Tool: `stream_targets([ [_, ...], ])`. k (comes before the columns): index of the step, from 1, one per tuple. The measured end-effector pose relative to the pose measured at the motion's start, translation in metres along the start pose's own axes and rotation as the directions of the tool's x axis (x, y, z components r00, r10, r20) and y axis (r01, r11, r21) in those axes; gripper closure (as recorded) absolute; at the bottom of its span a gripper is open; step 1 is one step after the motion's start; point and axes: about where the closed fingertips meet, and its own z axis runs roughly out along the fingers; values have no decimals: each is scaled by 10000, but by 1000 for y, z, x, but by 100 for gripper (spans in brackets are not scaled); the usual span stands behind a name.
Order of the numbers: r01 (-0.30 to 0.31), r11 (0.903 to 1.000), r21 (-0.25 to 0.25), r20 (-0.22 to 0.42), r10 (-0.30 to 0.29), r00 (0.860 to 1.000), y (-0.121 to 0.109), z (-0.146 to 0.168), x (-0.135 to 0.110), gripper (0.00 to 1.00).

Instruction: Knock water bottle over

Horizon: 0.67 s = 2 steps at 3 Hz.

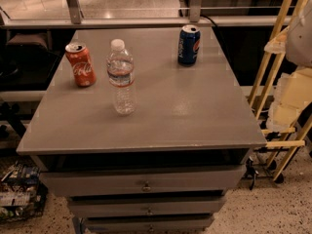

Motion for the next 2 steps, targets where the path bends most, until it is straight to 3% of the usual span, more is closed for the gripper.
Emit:
stream_targets([
  [1, 0, 10000, 2, 2, 0, 10000, 0, 0, 0, 0],
  [2, -170, 9999, 9, 975, 168, 9951, -5, 12, -20, 0],
])
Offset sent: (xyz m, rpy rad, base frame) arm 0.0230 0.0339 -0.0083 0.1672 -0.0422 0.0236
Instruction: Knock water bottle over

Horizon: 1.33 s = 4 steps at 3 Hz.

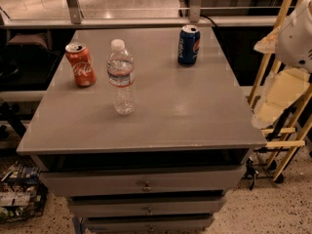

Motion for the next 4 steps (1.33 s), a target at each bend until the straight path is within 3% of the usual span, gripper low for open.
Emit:
stream_targets([
  [1, -570, 9983, 132, 1854, 536, 9812, -7, 12, -30, 0],
  [2, -1269, 9917, -222, 3996, 1251, 9081, -15, 39, -71, 0],
  [3, -990, 9903, -971, 5836, 1372, 8004, -24, 54, -136, 0],
  [4, -872, 9879, -1283, 6240, 1488, 7672, -22, 54, -153, 0],
])
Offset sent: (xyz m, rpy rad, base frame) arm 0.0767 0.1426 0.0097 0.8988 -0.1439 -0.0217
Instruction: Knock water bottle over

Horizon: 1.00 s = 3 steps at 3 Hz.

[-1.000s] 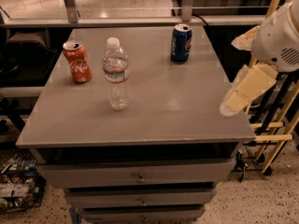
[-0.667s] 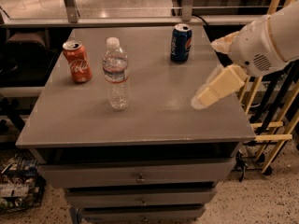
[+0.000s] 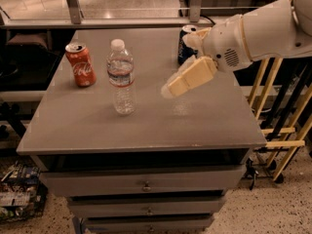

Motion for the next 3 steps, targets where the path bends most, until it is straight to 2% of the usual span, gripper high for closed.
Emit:
stream_targets([
  [1, -110, 9999, -83, 195, 112, 9997, 9, 10, 6, 0],
  [2, -211, 9997, -135, 939, 222, 9953, 24, 33, 7, 0],
  [3, -212, 9998, -33, 1672, 215, 9857, 29, 60, 6, 0],
])
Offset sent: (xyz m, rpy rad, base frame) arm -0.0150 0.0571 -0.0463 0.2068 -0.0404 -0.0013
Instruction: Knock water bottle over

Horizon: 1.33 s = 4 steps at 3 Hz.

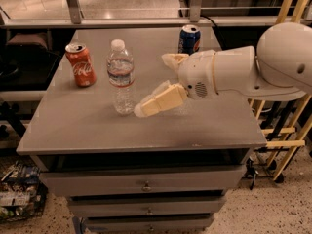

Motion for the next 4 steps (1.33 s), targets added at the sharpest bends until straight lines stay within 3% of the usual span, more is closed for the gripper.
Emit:
stream_targets([
  [2, 50, 9995, 325, 1240, -90, 9922, -8, 49, -2, 0],
  [4, -7, 9994, 337, 2256, -69, 9742, 3, 51, -38, 0],
])
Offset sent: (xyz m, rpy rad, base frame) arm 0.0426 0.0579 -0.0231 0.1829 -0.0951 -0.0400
